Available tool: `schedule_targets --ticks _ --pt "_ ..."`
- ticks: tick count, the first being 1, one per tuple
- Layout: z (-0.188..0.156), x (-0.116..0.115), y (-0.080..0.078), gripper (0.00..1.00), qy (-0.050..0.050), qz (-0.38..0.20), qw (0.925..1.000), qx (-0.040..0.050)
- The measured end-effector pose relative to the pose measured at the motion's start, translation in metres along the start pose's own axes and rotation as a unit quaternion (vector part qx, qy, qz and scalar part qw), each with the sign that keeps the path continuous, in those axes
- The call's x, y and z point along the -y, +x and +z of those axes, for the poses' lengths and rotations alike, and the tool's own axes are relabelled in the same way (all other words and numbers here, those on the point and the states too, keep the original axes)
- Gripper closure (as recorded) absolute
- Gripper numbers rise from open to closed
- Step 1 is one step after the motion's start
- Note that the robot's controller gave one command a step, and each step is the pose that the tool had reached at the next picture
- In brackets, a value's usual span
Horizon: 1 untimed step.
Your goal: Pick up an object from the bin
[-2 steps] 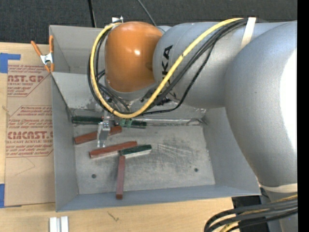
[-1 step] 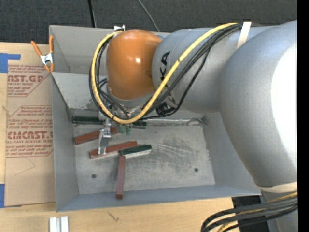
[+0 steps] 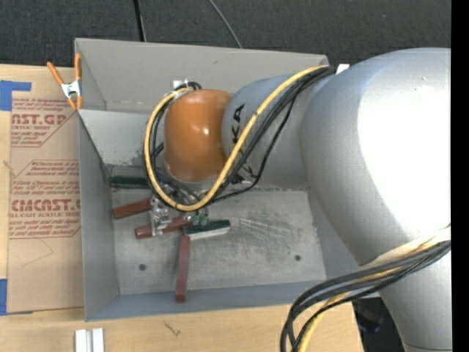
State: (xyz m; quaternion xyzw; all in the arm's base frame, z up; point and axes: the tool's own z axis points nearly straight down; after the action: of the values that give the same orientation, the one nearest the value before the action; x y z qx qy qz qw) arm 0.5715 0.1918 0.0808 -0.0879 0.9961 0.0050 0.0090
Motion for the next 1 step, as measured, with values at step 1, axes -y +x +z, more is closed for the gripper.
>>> schedule_targets --ticks 1 --pt "-0.0001 0.0002 -0.0011 1.0 0.0 0.0 1.0 0.0028"
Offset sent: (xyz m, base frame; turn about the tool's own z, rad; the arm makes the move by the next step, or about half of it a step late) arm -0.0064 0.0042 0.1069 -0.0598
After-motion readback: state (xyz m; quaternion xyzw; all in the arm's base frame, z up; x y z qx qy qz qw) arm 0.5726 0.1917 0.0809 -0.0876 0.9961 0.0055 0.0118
